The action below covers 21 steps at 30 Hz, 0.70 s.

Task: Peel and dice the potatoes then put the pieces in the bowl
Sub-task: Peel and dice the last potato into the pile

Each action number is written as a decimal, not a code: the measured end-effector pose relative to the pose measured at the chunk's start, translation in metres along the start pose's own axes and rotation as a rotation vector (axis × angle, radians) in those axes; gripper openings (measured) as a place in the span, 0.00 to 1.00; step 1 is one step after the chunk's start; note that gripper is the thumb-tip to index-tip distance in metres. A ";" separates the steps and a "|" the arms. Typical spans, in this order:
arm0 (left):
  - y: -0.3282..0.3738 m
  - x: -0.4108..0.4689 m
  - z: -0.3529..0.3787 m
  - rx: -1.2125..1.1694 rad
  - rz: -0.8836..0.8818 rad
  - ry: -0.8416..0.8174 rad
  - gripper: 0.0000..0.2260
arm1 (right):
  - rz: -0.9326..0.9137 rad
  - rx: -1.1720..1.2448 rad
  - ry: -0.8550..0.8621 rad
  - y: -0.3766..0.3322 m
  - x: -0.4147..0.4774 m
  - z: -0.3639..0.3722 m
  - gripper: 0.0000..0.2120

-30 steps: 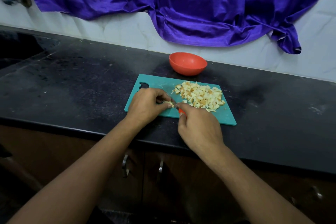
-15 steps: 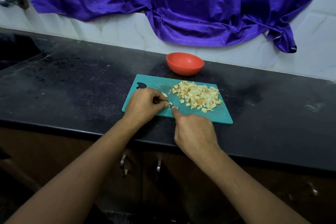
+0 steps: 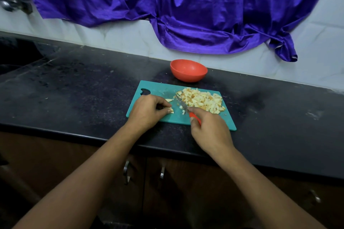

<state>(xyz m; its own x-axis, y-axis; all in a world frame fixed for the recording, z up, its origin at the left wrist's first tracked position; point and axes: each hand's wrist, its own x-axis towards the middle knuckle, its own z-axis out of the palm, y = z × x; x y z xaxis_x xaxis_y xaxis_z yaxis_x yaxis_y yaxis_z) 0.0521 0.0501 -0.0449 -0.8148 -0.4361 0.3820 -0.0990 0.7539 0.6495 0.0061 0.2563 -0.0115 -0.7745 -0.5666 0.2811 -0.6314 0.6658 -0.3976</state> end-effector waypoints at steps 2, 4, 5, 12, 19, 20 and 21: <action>0.000 0.000 0.000 -0.009 -0.008 0.002 0.07 | -0.031 0.005 -0.002 -0.004 -0.001 -0.001 0.20; 0.000 0.000 0.001 -0.041 -0.012 0.004 0.07 | -0.060 -0.011 -0.026 -0.012 -0.003 -0.001 0.20; 0.000 -0.001 0.001 -0.057 -0.015 0.004 0.07 | -0.065 -0.017 -0.035 -0.015 -0.004 0.001 0.20; 0.003 -0.002 -0.003 -0.066 -0.008 0.003 0.05 | -0.080 -0.058 -0.045 -0.026 -0.002 0.008 0.19; 0.002 0.000 -0.003 -0.059 -0.018 0.012 0.04 | -0.117 -0.152 -0.055 -0.030 -0.006 0.012 0.22; 0.002 -0.001 -0.003 -0.055 -0.015 0.011 0.04 | -0.125 -0.181 -0.071 -0.029 -0.007 0.012 0.23; 0.001 -0.001 -0.003 -0.052 -0.013 0.012 0.04 | -0.137 -0.215 -0.085 -0.029 -0.009 0.013 0.23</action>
<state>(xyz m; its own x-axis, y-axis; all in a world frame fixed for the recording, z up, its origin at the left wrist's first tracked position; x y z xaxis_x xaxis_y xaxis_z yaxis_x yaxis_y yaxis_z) 0.0539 0.0502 -0.0425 -0.8064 -0.4520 0.3813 -0.0797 0.7220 0.6873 0.0317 0.2358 -0.0140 -0.6812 -0.6913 0.2410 -0.7306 0.6629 -0.1638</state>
